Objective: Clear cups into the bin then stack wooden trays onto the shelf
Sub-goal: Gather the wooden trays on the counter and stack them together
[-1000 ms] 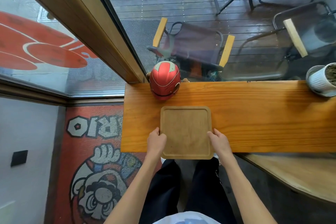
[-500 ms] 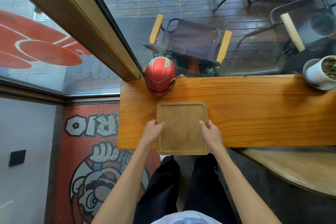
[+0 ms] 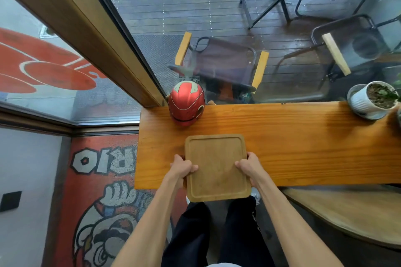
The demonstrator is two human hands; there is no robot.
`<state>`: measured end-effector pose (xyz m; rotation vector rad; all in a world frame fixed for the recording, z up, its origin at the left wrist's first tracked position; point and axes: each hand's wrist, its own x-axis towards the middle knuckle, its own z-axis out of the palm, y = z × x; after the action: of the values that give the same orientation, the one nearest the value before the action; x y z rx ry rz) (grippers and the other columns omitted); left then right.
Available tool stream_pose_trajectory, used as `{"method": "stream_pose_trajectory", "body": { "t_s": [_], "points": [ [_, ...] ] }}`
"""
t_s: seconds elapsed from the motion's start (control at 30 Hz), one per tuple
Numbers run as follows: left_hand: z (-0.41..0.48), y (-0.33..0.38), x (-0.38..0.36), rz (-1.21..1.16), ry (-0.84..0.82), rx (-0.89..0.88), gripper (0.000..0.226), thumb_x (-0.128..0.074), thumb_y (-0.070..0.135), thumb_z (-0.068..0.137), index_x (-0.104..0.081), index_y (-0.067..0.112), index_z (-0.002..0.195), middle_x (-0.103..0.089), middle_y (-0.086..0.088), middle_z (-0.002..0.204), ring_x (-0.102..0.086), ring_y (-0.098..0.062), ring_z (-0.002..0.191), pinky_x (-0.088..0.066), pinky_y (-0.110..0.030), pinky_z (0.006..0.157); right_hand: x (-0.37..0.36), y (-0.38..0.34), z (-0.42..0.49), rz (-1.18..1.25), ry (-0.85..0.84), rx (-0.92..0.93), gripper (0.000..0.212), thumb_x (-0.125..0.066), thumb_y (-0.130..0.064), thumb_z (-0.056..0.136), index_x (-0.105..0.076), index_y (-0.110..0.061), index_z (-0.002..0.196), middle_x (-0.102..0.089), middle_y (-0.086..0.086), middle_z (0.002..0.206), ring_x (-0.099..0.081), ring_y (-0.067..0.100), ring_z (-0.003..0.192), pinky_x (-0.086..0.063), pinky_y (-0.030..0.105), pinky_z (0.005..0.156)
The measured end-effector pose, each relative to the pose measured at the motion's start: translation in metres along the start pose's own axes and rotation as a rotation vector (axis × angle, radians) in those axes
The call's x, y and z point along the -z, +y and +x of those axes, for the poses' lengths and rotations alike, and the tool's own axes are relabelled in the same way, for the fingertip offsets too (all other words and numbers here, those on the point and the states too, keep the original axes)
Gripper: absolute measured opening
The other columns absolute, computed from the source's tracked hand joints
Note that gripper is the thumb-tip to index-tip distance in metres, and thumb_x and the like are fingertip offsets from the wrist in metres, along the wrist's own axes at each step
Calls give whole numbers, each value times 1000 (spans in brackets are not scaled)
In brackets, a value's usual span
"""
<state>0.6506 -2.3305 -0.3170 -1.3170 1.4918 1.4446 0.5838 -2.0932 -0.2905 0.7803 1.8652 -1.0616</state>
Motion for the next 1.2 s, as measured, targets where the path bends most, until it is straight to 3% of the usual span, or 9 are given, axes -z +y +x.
{"method": "stream_pose_trajectory", "body": {
  "t_s": [0.1,0.27,0.37,0.5,0.67,0.77,0.9,1.07,1.2],
  "points": [
    [-55,22,-7,-30,-21,-57,89,-73,6,75,-21,17,147,-43,-17,143,-51,-35,124,-49,-52,100,15,0,-13,46,-59,20,58,-64,-7,86,-40,-8,139,-55,13,129,-56,30,112,-52,44,90],
    [-102,37,-22,90,-15,-304,54,-69,0,82,-35,21,118,-55,-2,112,-58,-23,103,-53,-49,94,53,2,-40,142,-158,108,49,-65,6,85,-52,-7,131,-65,9,121,-61,27,110,-50,47,98],
    [-115,37,-20,119,-43,-504,56,-65,-7,80,-34,22,117,-54,-1,112,-56,-18,103,-55,-43,90,76,1,-63,11,-1,363,47,-79,0,74,-61,-13,115,-69,5,110,-63,21,102,-52,42,90],
    [-117,27,-18,140,-52,-720,66,-53,-22,81,-42,31,119,-56,-2,116,-54,-2,99,-49,-15,83,71,0,-73,-103,296,642,56,-82,5,65,-65,-13,114,-66,1,105,-60,17,95,-47,32,81],
    [-87,3,-22,180,3,-868,71,-47,-31,69,-47,25,115,-56,-6,114,-53,-31,105,-48,-58,86,44,19,-61,-139,432,807,59,-74,14,71,-64,-19,119,-62,1,115,-60,18,108,-51,33,91],
    [-82,2,-21,187,12,-862,72,-49,-31,70,-47,25,115,-56,2,115,-54,-27,107,-49,-57,84,42,24,-62,-137,454,820,58,-71,14,73,-62,-16,122,-60,1,119,-59,17,111,-50,36,95],
    [-93,9,-20,220,-27,-811,56,-68,-10,84,-46,25,122,-49,10,136,-45,-8,132,-38,-31,105,43,26,-62,-96,342,781,60,-72,11,75,-57,-19,125,-55,0,122,-55,18,115,-50,42,96],
    [-107,10,-15,187,-50,-804,78,-71,-6,83,-35,25,145,-41,-1,147,-43,-14,134,-40,-30,111,58,27,-64,106,-72,550,79,-76,-8,80,-39,-44,140,-54,-12,135,-48,11,129,-41,44,109],
    [-122,10,-22,135,-45,-746,77,-61,-15,85,-32,20,147,-34,7,151,-33,-12,140,-33,-35,117,57,27,-73,70,-137,530,99,-81,-21,77,-18,-44,150,-45,-13,145,-39,10,136,-31,41,115]
  ]
}}
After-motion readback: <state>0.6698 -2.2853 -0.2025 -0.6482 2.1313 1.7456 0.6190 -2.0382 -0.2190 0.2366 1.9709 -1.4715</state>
